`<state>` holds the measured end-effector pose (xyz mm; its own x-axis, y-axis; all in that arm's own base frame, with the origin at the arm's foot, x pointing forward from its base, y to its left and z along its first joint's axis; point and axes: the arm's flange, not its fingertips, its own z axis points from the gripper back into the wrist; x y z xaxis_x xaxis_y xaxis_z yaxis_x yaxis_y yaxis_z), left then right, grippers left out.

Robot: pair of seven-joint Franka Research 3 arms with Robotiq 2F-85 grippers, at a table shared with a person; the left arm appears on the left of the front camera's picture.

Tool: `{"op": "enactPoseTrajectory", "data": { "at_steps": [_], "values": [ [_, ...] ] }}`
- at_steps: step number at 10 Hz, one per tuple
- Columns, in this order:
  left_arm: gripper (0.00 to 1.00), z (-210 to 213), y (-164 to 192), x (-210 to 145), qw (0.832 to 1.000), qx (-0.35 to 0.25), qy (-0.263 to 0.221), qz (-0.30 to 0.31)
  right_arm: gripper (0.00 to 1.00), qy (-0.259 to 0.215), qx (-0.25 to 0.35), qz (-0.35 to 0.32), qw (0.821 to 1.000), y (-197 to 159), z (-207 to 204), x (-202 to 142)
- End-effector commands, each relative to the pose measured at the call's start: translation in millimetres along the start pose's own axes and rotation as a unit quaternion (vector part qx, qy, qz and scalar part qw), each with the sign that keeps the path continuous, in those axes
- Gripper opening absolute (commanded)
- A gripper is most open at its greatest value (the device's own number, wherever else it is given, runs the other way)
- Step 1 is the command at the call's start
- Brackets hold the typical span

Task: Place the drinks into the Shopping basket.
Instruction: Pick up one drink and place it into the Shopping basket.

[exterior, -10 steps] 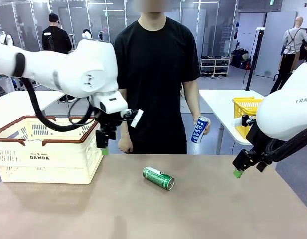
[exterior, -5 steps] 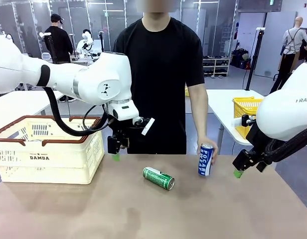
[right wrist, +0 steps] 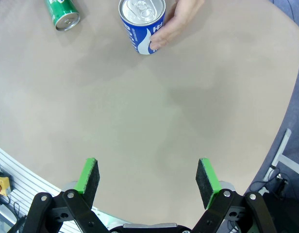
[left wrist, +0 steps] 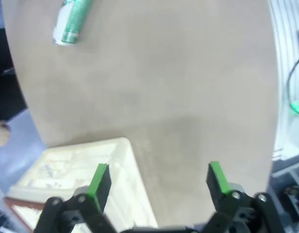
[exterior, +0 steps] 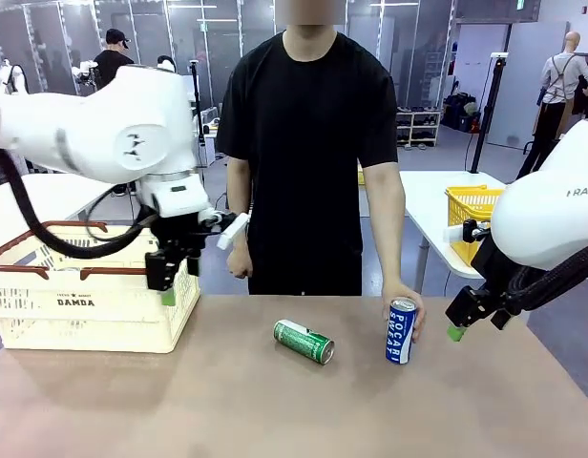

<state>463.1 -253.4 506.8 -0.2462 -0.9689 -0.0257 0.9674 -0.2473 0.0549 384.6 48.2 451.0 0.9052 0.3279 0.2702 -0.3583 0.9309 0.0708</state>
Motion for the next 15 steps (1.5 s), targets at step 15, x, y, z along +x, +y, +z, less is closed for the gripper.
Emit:
{"op": "enactPoseTrajectory", "data": {
  "at_steps": [15],
  "values": [
    [1.00,-73,95,118,0.988,0.014,-0.022,-0.150,1.00,0.001,0.003,0.007,1.000,-2,1,0]
  ]
}}
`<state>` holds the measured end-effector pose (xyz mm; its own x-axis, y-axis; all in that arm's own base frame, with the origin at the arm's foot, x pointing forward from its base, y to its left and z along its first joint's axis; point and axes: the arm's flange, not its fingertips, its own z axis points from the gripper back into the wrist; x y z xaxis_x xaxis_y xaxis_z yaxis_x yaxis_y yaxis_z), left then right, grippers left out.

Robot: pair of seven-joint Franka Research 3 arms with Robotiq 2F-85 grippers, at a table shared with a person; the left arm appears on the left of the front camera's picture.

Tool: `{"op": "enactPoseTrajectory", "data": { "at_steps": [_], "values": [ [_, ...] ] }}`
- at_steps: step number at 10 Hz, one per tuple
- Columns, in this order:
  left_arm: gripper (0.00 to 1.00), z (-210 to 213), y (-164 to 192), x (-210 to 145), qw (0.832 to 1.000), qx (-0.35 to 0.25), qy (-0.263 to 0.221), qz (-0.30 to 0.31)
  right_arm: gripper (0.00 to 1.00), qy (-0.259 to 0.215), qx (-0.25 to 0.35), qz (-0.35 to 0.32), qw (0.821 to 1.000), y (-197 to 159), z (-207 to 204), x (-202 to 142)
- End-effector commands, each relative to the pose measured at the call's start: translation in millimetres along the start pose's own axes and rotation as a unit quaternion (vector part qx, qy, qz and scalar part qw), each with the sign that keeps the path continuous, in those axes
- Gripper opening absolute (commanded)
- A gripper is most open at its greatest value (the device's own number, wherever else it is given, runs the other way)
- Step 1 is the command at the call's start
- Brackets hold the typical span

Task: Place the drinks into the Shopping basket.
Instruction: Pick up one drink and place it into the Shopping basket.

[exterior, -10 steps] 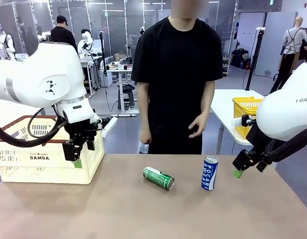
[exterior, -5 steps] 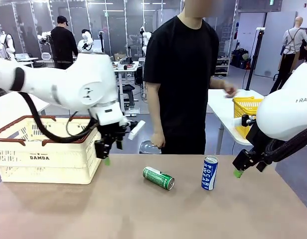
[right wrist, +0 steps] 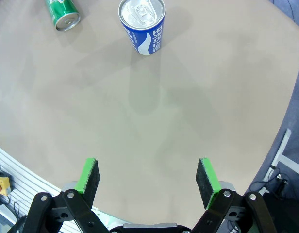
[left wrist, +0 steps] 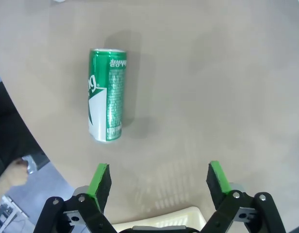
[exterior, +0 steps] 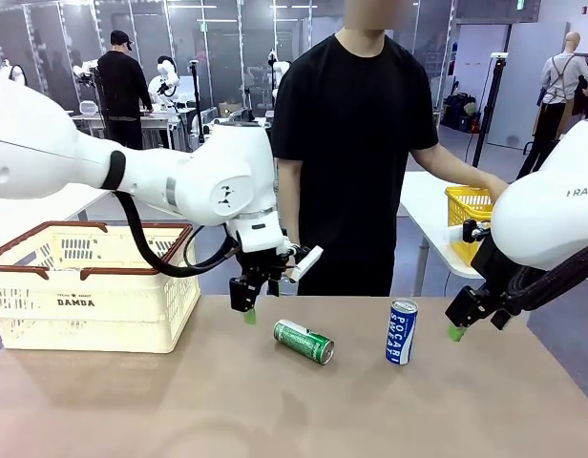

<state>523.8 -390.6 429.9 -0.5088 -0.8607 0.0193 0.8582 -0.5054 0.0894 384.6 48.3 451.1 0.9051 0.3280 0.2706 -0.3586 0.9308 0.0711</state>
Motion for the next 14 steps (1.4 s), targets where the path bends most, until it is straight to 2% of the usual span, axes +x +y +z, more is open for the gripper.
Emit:
{"op": "enactPoseTrajectory", "data": {
  "at_steps": [1,2,7,9,11,14],
  "values": [
    [1.00,6,5,-7,1.000,-0.001,0.014,-0.003,1.00,0.002,0.003,0.007,1.000,-2,1,0],
    [1.00,0,0,0,1.000,0.000,0.000,0.000,1.00,0.002,0.003,0.007,1.000,-2,1,0],
    [1.00,-2,4,0,1.000,0.001,0.002,-0.002,1.00,0.002,0.003,0.007,1.000,-2,1,0],
    [1.00,-19,14,-2,0.996,0.042,-0.048,-0.057,1.00,0.002,0.003,0.007,1.000,-2,1,0],
    [1.00,-31,26,5,0.993,0.060,-0.062,-0.082,1.00,0.002,0.003,0.007,1.000,-2,1,0],
    [1.00,-57,44,17,0.986,0.027,-0.094,-0.131,1.00,0.002,0.003,0.007,1.000,-2,1,0]
  ]
}}
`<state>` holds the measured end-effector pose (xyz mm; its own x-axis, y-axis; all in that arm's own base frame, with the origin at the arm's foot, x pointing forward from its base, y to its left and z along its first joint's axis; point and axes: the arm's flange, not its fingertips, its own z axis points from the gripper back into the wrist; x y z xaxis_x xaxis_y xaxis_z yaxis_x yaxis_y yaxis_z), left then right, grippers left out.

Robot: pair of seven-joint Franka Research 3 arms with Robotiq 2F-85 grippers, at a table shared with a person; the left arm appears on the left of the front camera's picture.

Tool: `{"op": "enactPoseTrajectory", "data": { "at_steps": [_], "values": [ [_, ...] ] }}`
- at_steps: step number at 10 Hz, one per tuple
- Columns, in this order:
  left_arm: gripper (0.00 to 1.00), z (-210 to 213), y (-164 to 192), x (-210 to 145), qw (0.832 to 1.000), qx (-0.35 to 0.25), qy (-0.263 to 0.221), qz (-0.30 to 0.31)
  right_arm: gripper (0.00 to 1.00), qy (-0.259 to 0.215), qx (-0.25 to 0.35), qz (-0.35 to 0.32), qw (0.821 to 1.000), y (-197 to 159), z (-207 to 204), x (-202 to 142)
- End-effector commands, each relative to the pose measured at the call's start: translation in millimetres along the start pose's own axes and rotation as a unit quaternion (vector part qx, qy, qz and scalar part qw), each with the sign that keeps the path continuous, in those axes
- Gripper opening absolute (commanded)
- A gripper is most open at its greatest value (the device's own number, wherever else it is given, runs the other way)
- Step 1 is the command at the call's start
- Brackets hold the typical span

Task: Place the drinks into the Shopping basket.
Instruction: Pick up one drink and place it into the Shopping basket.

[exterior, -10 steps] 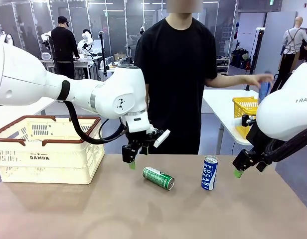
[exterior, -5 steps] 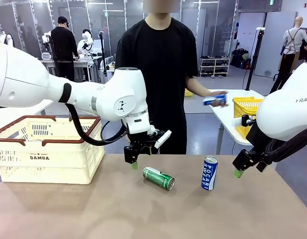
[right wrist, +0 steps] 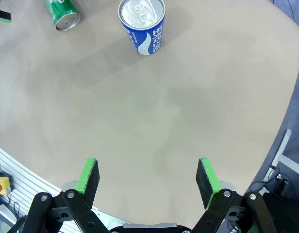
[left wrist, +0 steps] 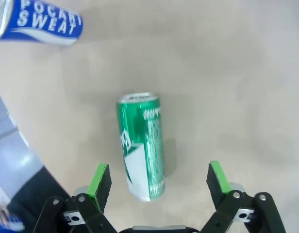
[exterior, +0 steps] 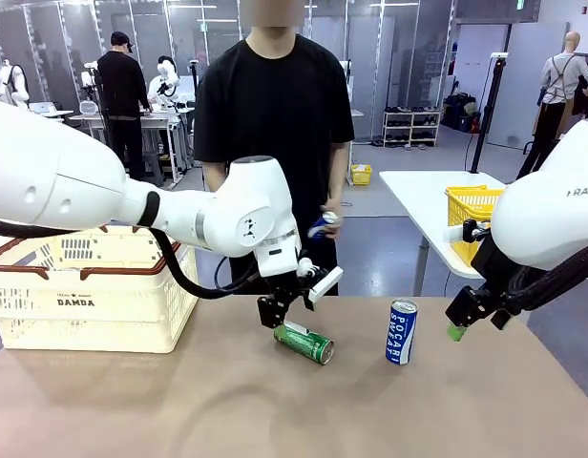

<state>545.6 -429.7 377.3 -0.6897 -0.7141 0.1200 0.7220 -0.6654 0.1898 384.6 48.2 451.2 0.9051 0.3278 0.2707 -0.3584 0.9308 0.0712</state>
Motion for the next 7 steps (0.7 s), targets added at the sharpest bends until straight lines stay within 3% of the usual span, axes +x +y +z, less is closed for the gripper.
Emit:
{"op": "enactPoseTrajectory", "data": {
  "at_steps": [1,7],
  "values": [
    [1.00,-10,14,-6,0.999,-0.020,-0.042,-0.027,1.00,0.002,0.003,0.007,1.000,-2,1,0],
    [1.00,-53,37,-12,0.998,-0.061,-0.019,-0.010,1.00,0.002,0.003,0.007,1.000,-2,1,0]
  ]
}}
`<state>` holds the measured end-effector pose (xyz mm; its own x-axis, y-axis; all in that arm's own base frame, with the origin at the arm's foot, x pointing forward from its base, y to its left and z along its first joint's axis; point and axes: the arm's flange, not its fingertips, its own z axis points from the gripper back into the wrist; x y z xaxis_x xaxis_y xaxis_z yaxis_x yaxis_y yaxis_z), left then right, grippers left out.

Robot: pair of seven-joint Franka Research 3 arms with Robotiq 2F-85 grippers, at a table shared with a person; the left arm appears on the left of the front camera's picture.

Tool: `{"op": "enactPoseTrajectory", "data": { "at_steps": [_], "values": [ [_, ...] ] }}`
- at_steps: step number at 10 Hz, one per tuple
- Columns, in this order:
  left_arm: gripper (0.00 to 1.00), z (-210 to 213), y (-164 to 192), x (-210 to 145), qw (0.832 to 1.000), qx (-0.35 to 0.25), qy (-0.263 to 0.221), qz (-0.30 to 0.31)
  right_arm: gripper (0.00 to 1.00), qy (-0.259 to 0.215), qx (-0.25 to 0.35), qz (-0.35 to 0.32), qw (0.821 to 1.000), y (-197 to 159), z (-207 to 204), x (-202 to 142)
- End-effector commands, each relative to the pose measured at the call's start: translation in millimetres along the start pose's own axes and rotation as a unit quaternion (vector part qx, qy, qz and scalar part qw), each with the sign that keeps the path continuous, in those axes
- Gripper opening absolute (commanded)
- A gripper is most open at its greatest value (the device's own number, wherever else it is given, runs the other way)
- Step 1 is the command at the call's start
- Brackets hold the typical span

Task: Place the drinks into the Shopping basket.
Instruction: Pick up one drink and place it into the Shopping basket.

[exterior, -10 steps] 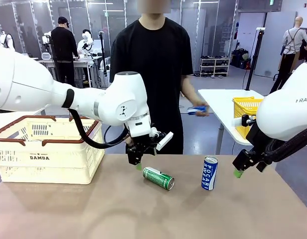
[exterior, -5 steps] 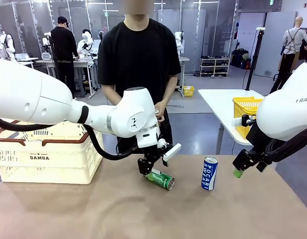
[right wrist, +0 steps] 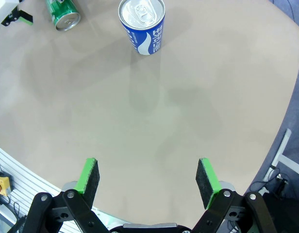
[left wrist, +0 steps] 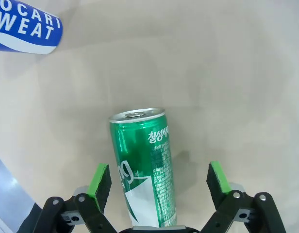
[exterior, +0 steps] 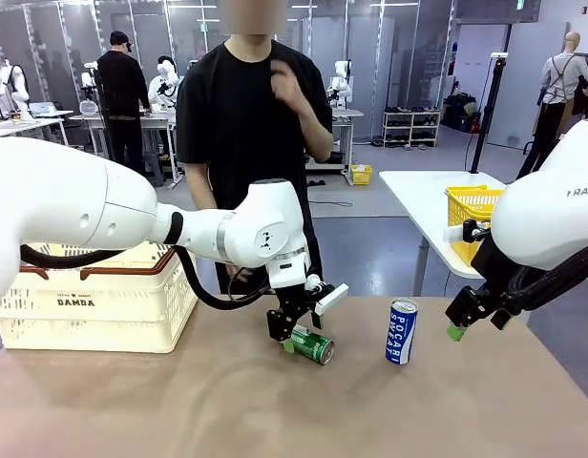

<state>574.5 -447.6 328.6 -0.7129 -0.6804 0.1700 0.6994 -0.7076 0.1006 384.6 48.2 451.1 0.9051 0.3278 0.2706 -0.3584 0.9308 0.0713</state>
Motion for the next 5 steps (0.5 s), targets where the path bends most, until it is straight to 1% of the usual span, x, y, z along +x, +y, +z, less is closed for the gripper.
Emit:
{"op": "enactPoseTrajectory", "data": {
  "at_steps": [1,5],
  "values": [
    [1.00,-5,16,0,1.000,-0.021,0.010,0.007,1.00,0.002,0.003,0.007,1.000,-2,1,0],
    [1.00,-18,19,-2,0.999,-0.038,0.023,0.021,1.00,0.002,0.003,0.007,1.000,-2,1,0]
  ]
}}
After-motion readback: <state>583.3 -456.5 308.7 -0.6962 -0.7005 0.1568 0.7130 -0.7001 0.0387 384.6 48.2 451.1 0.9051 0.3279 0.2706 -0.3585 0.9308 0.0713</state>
